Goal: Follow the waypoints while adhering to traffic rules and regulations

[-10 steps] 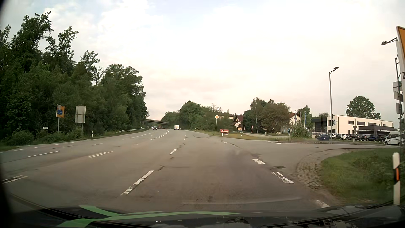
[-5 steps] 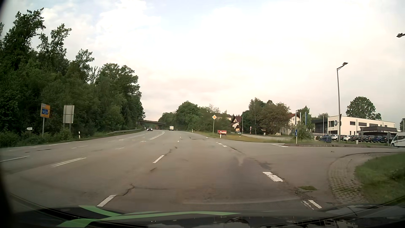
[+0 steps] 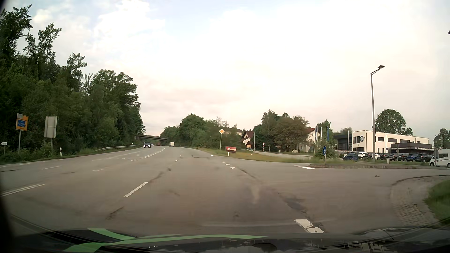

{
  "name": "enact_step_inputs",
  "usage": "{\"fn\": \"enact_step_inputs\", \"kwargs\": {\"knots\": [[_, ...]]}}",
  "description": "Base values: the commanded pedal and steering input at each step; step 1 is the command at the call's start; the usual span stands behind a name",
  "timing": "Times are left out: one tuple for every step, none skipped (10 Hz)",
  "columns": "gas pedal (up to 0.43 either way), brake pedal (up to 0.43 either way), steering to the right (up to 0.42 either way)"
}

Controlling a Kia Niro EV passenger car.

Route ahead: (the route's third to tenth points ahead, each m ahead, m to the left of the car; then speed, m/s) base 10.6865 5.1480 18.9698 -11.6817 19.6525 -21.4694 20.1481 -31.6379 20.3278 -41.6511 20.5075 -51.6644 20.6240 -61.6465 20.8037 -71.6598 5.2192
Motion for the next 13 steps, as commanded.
{"fn": "enact_step_inputs", "kwargs": {"knots": [[0.0,0.0,0.141],[0.0,0.0,0.153],[0.028,0.0,0.167],[0.059,0.0,0.181],[0.079,0.0,0.19],[0.098,0.0,0.199],[0.118,0.0,0.204],[0.118,0.0,0.205],[0.13,0.0,0.204],[0.138,0.0,0.203],[0.15,0.0,0.203],[0.15,0.0,0.213],[0.15,0.0,0.241]]}}
